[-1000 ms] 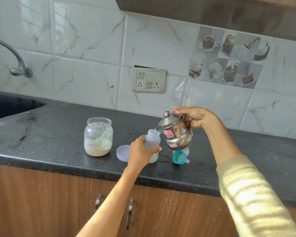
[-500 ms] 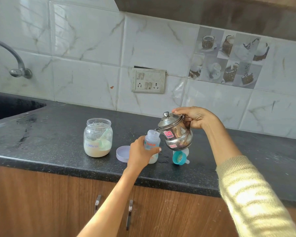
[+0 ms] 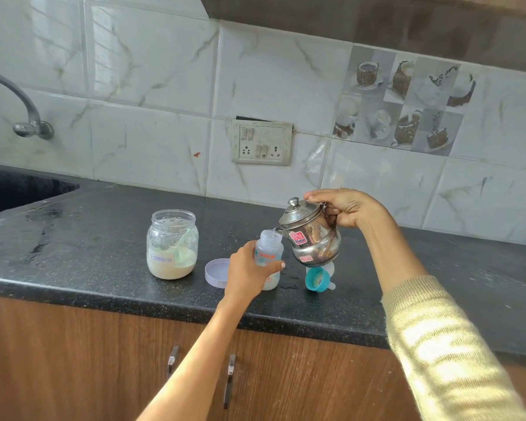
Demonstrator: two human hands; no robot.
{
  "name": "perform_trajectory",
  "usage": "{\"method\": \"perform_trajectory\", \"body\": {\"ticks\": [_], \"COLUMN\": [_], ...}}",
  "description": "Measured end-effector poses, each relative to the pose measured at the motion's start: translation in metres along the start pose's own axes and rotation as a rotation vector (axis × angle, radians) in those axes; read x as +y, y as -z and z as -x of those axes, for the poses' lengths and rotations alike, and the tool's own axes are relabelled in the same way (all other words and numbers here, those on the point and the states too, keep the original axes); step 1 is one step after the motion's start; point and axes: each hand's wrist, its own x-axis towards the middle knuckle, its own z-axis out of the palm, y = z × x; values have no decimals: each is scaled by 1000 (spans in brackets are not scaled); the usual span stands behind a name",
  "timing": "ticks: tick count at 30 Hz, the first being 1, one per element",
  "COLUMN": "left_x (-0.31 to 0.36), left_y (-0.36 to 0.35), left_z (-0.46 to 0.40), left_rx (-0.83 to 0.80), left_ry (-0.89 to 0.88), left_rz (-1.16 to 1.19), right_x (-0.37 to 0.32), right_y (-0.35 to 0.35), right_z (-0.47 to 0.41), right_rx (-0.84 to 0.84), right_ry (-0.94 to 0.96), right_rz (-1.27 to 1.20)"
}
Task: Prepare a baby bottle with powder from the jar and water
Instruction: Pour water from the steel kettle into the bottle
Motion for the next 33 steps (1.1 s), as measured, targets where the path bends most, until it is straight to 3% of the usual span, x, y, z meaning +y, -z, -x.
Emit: {"method": "perform_trajectory", "body": {"ticks": [33], "left_x": [-4], "left_y": [-1], "left_z": [-1], "left_rx": [-8], "left_ry": [-9], "left_rz": [-1], "right_x": [-2], "right_y": [0], "right_z": [-3], "right_rx": [7], "right_ry": [-4], "right_rz": [24]}}
